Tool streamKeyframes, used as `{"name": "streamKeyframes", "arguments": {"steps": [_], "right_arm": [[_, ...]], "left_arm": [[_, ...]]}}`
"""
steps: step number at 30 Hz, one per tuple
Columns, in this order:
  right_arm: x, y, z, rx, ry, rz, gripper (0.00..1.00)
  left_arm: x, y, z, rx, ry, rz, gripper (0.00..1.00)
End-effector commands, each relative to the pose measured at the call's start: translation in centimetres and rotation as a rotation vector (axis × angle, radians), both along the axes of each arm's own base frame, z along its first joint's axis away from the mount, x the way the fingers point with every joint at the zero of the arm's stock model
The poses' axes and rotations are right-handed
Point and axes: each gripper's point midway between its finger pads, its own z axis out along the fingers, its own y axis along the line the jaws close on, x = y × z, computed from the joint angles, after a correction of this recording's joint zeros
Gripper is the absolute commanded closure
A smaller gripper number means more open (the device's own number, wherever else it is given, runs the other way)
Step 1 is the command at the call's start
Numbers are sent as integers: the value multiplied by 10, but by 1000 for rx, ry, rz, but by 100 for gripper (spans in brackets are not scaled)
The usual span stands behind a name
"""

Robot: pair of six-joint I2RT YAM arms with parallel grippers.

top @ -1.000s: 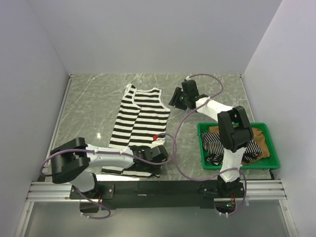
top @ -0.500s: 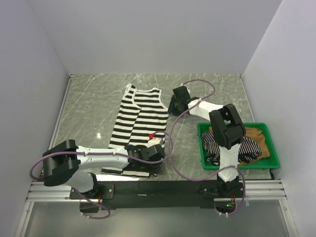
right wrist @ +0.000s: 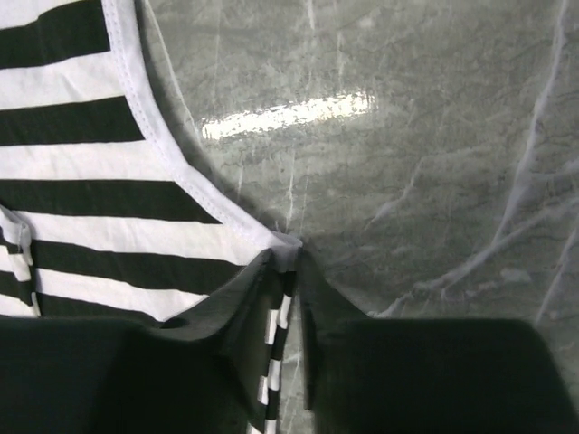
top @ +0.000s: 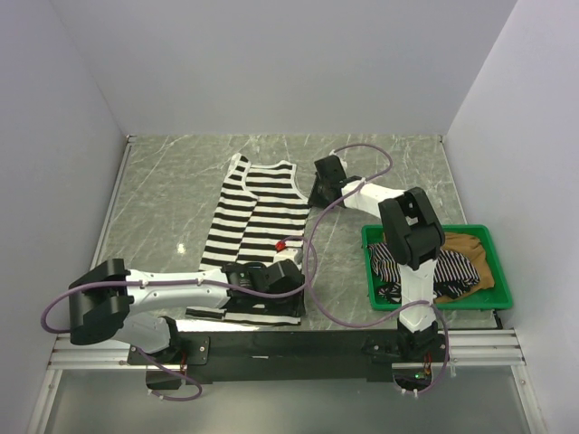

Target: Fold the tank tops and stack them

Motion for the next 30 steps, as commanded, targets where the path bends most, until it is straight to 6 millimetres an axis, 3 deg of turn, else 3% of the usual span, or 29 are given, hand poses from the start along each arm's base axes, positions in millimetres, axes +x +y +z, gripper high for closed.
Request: {"name": "streamKeyframes", "arguments": {"steps": [1,4,8,17,23,30], "right_arm": [[7,-2,-3,-17,-9,-19,79],[7,-3,-1,-15,-11,-21,92],[8,-2,1,-15,-16,-17,99],[9,-4,9,-9,-30,-16,100],[7,0,12,10,-31,-6,100],[6,1,10,17,-30,0,100]], "left_arm": [[5,-18,32,-93,-39,-30,45],[6,-21,37,-118,-48,-34,44],[9,-17,19,-34,-41,-21,50],[10,-19,-8,78,-49,-25,61],[6,-17,-22,204,-81,-34,59],[1,-17,-27,287,-131,-31,57]]}}
